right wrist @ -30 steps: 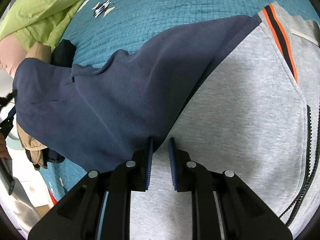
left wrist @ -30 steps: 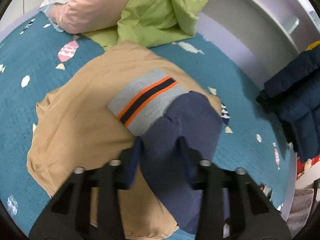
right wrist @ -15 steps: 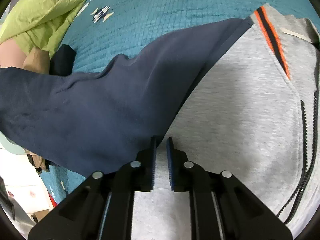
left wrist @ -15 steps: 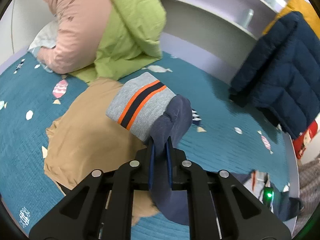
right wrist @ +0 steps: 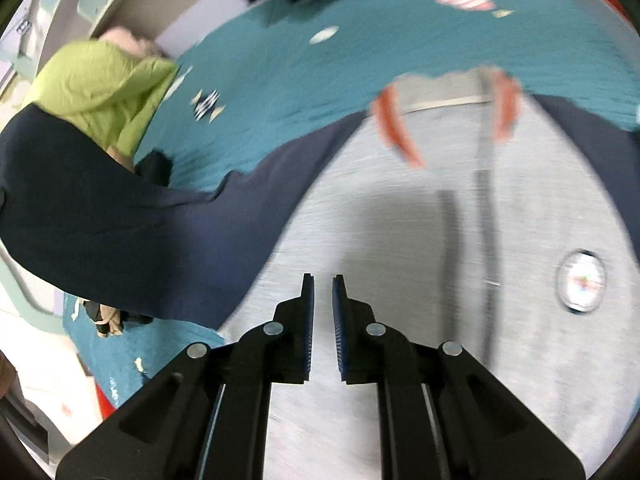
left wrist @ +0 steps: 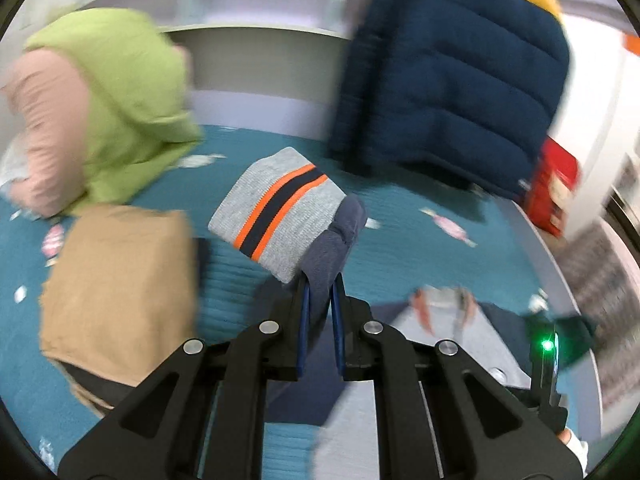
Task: Fold large clothes
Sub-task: 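Carry the held sleeve across the jacket front with the left gripper and release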
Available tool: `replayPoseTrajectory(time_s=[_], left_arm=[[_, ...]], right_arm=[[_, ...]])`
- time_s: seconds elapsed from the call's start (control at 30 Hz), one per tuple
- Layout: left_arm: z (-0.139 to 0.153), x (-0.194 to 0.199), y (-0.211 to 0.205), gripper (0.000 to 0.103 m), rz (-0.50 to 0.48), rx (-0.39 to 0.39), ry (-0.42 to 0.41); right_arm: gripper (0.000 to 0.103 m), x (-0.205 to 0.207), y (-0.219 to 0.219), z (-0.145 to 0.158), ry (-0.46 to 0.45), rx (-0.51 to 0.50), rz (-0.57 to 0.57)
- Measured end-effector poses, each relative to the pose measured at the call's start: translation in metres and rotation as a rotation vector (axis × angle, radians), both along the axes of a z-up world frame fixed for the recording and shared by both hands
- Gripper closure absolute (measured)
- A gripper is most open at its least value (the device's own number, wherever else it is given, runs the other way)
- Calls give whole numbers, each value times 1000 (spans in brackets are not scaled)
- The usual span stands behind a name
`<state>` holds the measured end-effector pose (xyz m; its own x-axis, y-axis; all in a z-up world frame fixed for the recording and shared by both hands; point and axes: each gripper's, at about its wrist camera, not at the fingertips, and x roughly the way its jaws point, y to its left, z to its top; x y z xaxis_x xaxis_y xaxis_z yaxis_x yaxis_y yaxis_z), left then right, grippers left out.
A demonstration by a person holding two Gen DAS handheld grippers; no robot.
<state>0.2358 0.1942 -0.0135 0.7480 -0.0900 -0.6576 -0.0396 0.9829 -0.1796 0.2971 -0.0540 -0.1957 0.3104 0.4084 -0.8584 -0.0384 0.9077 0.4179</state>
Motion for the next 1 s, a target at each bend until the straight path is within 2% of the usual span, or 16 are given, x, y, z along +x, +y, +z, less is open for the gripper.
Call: replayPoseTrajectory(time_s=[0.23,0.3,0.37,0.47,0.5,0.57,0.67,0.73,0.77,0.8,0.83,0.87,0.93,1.0], left_arm=[[-20,18,-128,93,-205,-12,35],[-28,21,-171,97,-285,-35,48],[-34,23,-212,101,-372,-69,31],[-46,27,-268,103,-452,-86,18],[-53,30,-285,103,-472,-70,37],[-74,37,-316,103,-484,33,126],[-90,32,-311,100,-514,22,163],[-96,28,-297,77,-498,55,170],[-99,26,-284,54,-477,54,168],[-99,21,-272,47,-457,45,162],[-102,19,-259,47,-429,33,165],[-106,18,-246,47,-404,26,181],[-119,17,-206,47,-324,22,236],[-127,13,-171,47,-255,5,262]], right_arm=[[94,-64,-105,13,-39,44,-212],[94,-79,-129,13,-42,37,-265],[94,-96,-157,7,-30,39,-328],[94,-120,-195,-5,5,40,-429],[94,-128,-208,-10,17,42,-466],[93,-136,-221,-14,24,35,-495],[90,-138,-232,-20,54,33,-519],[78,-126,-229,-20,54,29,-491],[73,-118,-225,-18,51,24,-481],[62,-108,-218,-14,35,28,-466],[57,-109,-221,-14,18,40,-452],[57,-100,-217,-11,2,58,-432],[49,-75,-202,-9,-3,85,-388],[48,-53,-189,-10,-4,73,-353]])
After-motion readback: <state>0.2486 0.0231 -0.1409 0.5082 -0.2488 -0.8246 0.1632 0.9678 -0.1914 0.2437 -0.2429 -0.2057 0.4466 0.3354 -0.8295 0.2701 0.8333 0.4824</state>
